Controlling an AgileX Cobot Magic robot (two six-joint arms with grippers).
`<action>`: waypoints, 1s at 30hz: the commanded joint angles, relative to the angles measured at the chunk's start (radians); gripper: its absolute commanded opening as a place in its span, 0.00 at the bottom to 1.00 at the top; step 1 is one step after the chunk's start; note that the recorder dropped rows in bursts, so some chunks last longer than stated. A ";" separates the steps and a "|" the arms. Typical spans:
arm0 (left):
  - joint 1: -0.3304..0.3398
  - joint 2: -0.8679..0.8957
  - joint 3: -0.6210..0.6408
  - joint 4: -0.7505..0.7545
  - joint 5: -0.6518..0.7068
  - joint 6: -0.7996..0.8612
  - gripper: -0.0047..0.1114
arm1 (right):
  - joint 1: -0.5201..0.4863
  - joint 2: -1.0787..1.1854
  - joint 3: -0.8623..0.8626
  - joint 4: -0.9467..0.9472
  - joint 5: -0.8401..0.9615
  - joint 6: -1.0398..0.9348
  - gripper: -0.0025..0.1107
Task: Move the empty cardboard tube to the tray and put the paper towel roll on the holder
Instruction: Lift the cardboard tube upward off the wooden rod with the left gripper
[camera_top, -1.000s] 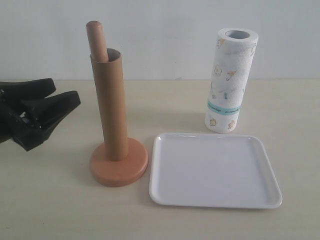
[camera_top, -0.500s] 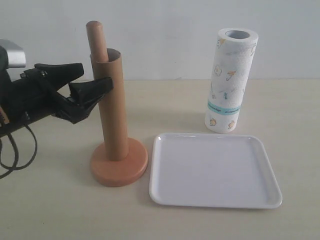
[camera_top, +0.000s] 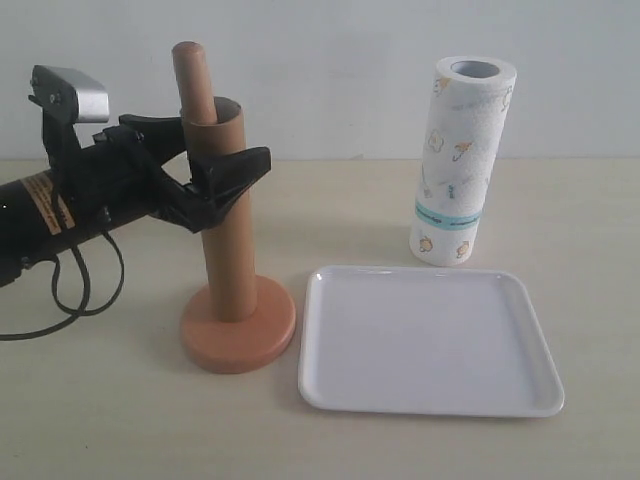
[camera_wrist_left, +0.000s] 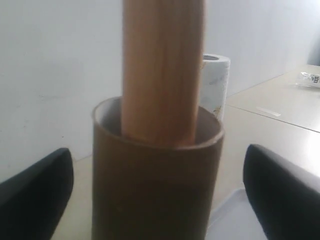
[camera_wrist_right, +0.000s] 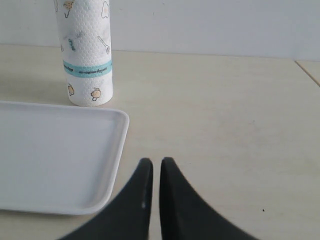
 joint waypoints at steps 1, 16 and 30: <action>-0.007 0.026 -0.019 -0.022 0.002 0.003 0.67 | -0.002 -0.004 0.000 -0.006 -0.013 -0.003 0.07; -0.007 0.034 -0.022 -0.059 -0.020 -0.023 0.08 | -0.002 -0.004 0.000 -0.006 -0.013 -0.003 0.07; -0.007 -0.430 -0.110 -0.050 0.207 -0.225 0.08 | -0.002 -0.004 0.000 -0.006 -0.013 -0.003 0.07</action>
